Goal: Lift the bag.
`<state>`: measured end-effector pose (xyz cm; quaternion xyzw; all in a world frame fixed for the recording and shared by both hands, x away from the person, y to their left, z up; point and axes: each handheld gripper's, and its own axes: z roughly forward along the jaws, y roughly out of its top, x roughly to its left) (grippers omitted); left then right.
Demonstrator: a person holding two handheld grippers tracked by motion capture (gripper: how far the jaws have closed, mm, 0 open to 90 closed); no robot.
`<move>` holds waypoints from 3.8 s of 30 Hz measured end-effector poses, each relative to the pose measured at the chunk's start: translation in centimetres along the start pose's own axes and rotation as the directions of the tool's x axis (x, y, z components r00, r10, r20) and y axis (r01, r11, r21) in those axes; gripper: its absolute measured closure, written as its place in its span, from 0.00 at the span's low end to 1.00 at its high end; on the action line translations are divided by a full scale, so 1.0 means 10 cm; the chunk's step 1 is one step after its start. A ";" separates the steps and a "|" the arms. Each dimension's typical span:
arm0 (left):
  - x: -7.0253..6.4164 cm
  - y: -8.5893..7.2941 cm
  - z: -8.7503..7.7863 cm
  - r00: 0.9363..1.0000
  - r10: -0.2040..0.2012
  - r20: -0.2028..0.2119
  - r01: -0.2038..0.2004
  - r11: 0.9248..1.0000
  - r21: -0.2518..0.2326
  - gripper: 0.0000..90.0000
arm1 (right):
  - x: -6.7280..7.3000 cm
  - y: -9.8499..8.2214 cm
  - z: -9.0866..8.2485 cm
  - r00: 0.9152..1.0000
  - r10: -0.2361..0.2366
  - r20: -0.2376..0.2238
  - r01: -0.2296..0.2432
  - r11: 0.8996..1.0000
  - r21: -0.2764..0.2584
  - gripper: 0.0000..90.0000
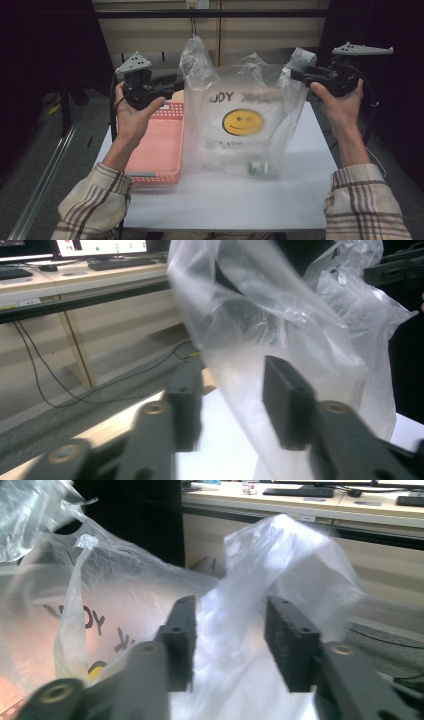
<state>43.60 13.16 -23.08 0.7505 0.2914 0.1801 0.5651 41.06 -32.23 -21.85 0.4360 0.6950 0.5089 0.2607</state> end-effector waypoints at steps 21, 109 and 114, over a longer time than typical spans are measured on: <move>-0.02 -0.06 -0.20 0.997 0.012 -0.079 -0.015 0.999 -0.034 0.16 | 0.09 -0.15 -0.19 0.999 -0.016 0.051 0.017 1.000 -0.022 0.27; -0.50 -2.19 -0.92 0.979 -0.063 -0.194 0.089 0.988 0.128 0.08 | 0.73 -2.45 -0.51 0.990 0.085 0.114 -0.105 0.977 0.185 0.15; -0.48 -2.21 -0.91 0.979 -0.073 -0.193 0.100 0.986 0.135 0.08 | 0.72 -2.45 -0.49 0.991 0.079 0.112 -0.099 0.976 0.193 0.15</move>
